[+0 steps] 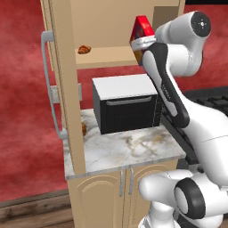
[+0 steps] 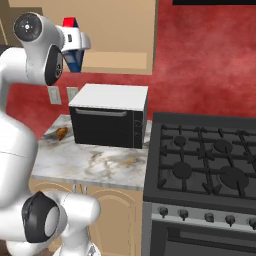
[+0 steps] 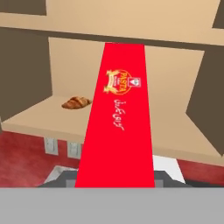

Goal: Pick the canned food and boxed food from the counter and place them in the cabinets closest to them.

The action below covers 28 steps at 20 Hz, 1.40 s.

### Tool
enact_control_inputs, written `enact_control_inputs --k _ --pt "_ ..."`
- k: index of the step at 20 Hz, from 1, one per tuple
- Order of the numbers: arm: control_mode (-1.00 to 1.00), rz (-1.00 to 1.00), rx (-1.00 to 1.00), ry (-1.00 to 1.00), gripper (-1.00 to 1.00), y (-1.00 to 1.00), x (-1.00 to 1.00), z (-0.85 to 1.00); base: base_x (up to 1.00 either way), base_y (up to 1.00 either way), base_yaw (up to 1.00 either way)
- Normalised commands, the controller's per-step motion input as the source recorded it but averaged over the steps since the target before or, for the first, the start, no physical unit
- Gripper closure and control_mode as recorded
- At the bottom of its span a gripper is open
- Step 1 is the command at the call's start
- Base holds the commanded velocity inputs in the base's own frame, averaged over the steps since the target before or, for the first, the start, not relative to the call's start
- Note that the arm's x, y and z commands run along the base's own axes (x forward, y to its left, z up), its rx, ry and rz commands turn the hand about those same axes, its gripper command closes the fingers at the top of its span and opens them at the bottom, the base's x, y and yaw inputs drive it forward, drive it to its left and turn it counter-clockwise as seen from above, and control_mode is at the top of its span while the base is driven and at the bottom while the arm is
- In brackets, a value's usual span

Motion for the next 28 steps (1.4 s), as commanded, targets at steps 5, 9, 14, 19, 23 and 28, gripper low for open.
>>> enact_control_inputs --k 5,9,14,19,23,28 --pt "-1.00 0.00 0.01 0.00 1.00 0.00 0.20 0.03 0.00 0.00 0.00" --pt "-1.00 0.00 0.00 -0.01 1.00 0.00 0.12 0.00 0.00 0.00 0.00" --pt "-1.00 -0.01 0.00 -0.01 1.00 0.00 0.16 0.00 0.00 0.00 0.00" --pt "-1.00 -0.02 0.00 0.00 1.00 0.01 0.24 0.00 0.00 0.00 0.00" --pt "-1.00 -0.04 0.00 0.00 1.00 0.01 0.28 0.00 0.00 0.00 0.00" --pt "-1.00 -0.04 0.00 0.00 1.00 0.02 0.28 0.00 0.00 0.00 0.00"
